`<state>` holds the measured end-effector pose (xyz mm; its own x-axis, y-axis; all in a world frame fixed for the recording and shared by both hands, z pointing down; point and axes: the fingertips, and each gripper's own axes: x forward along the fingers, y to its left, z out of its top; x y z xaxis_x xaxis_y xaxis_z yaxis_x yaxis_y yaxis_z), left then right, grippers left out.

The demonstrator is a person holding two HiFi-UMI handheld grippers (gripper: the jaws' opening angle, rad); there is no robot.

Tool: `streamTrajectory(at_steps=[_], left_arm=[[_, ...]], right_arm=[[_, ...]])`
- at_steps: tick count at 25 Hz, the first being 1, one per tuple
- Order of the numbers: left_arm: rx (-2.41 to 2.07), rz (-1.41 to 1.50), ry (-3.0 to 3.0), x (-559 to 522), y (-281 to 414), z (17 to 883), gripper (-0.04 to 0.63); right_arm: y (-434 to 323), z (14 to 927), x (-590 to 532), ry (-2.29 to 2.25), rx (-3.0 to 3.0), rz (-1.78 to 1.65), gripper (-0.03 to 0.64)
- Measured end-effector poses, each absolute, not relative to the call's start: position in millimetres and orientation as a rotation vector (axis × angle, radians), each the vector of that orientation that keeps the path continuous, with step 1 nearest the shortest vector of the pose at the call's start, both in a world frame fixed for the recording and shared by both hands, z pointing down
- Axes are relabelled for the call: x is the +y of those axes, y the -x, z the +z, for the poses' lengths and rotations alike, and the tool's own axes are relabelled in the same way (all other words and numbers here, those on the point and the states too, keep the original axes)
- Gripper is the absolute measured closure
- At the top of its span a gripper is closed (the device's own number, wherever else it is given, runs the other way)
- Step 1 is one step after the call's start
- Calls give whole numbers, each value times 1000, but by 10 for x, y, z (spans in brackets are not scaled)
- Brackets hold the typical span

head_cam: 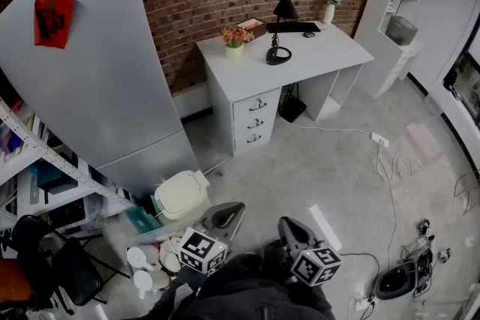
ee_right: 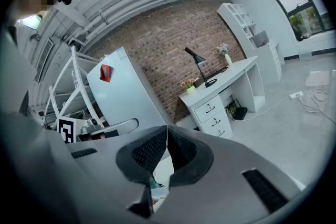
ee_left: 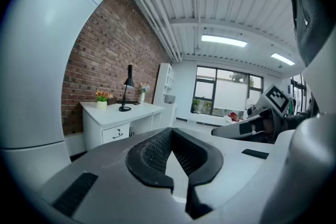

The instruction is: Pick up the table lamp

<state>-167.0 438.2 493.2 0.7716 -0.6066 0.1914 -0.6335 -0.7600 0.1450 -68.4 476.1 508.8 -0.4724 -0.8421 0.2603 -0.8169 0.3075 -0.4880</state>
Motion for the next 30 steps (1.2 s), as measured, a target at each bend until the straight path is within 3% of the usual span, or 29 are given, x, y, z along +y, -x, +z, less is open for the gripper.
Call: streamTrajectory(at_steps=[18,30], left_arm=[[-948,202,-2723,4110,1557,5075,589],[-980,188,-2711,3276,1246,5041,589]], right_arm=[[520,5180,4405,1592,2432,-961,603],[223,5167,3457,1551,2466,-961,603]])
